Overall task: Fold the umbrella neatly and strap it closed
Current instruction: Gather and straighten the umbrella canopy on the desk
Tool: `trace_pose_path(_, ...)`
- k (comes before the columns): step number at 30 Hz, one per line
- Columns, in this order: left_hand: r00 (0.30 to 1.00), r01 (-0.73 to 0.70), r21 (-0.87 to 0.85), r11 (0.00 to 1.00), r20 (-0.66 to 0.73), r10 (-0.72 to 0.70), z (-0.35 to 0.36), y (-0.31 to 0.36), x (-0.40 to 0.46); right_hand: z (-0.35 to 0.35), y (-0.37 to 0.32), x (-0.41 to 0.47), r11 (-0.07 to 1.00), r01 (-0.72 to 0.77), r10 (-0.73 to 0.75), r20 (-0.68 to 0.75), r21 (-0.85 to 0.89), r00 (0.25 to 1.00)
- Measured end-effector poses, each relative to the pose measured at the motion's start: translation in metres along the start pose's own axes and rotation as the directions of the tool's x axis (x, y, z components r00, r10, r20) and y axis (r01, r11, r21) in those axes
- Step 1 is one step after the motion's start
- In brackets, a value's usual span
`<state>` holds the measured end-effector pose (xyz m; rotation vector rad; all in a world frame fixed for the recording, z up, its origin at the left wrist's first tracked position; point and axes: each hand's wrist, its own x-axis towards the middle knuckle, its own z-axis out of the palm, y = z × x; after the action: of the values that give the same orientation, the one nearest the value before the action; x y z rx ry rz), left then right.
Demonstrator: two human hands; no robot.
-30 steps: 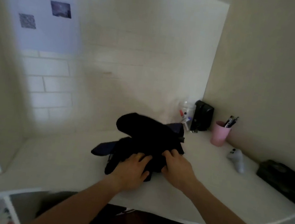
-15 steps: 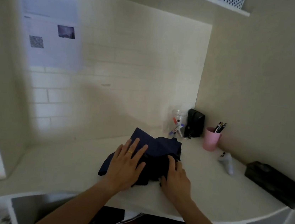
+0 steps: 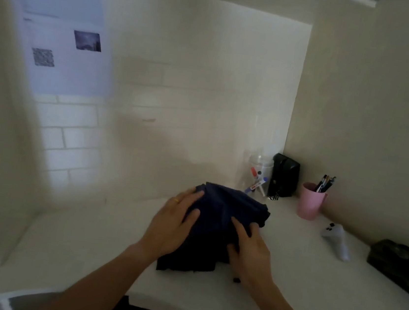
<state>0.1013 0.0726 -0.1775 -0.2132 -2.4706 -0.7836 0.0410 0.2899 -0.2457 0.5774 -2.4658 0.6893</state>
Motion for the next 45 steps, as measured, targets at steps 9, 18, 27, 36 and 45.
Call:
trace_pose_path(9,0.958,-0.064,-0.127,0.99,-0.287,0.025,-0.107,0.07,0.041,-0.121,-0.065,0.063,0.709,0.077,0.206,-0.31,0.701,0.928)
trace_pose_path(18,0.963,-0.118,-0.271,0.955,-0.266,0.043,-0.169,0.138,0.043,-0.213,-0.101,0.074,-0.242,-0.058,0.192,0.107,0.969,0.976)
trace_pose_path(27,0.942,0.008,-0.622,0.783,-0.257,-0.214,-0.188,0.155,0.043,-0.226,-0.105,0.067,-0.436,-0.178,0.036,0.214,0.882,0.976)
trace_pose_path(36,0.945,0.083,-0.752,0.654,-0.149,-0.291,-0.196,0.153,0.04,-0.202,-0.086,0.074,-0.705,-0.406,-0.33,0.238,0.581,0.913)
trace_pose_path(45,0.958,0.239,-0.759,0.606,0.084,-0.274,-0.199,0.154,0.033,-0.2,-0.081,0.069,-0.732,-0.382,-0.286,0.253,0.565,0.924)
